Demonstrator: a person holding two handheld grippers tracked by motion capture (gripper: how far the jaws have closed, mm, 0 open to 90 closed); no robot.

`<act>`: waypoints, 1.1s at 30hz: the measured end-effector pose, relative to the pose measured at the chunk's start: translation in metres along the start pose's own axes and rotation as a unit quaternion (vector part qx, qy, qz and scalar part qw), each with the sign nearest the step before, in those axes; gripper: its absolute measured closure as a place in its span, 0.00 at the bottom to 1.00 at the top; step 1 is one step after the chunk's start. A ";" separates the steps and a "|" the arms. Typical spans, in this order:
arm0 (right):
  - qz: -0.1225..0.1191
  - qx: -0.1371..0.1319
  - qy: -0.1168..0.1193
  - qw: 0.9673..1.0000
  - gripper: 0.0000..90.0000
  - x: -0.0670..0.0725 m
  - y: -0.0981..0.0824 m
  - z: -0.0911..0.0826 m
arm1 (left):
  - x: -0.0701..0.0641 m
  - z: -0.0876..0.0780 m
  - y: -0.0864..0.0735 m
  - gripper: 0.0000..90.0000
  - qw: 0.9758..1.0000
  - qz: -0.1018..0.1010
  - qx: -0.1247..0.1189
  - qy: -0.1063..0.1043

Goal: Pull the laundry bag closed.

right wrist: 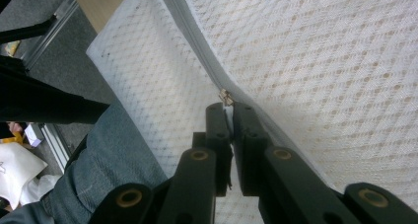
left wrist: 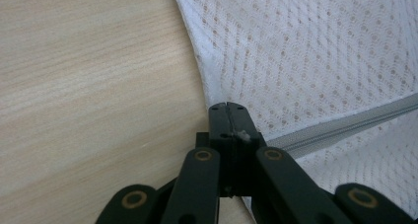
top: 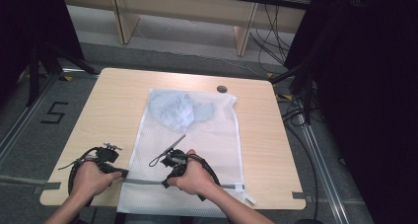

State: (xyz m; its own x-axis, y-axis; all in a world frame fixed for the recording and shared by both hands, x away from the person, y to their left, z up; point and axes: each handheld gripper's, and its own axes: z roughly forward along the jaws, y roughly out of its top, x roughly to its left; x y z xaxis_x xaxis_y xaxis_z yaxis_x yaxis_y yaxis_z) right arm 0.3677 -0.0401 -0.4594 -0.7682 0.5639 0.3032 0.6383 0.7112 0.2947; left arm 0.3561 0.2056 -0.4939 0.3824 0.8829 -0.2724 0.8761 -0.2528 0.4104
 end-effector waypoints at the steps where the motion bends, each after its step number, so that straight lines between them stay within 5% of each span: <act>1: 0.001 0.000 -0.001 1.000 0.97 0.000 0.000 0.000 | 0.000 0.000 0.000 1.00 1.000 0.003 0.000 0.000; 7: 0.017 -0.001 0.000 1.000 0.97 0.000 -0.001 -0.002 | 0.000 0.000 0.000 1.00 1.000 0.002 0.000 0.000; 18: 0.004 0.000 0.001 1.000 0.97 -0.005 -0.004 -0.003 | 0.000 0.000 0.000 1.00 1.000 0.001 0.000 -0.001; 25: 0.024 -0.004 0.011 1.000 0.97 -0.004 -0.006 -0.004 | 0.001 0.000 0.000 1.00 1.000 0.002 0.000 -0.001; 30: 0.008 -0.001 -0.005 1.000 0.97 -0.008 -0.008 -0.005 | 0.000 0.000 0.000 1.00 1.000 -0.001 0.000 -0.001; 33: 0.016 -0.001 0.000 1.000 0.97 -0.007 -0.008 -0.006 | 0.002 0.000 0.000 1.00 1.000 0.012 0.000 0.000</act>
State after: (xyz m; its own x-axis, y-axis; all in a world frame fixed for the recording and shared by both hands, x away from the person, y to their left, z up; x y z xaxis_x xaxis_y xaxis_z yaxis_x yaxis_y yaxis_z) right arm 0.3684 -0.0525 -0.4587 -0.7475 0.5863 0.3124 0.6625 0.6923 0.2861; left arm 0.3569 0.2072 -0.4940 0.4042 0.8762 -0.2625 0.8666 -0.2749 0.4165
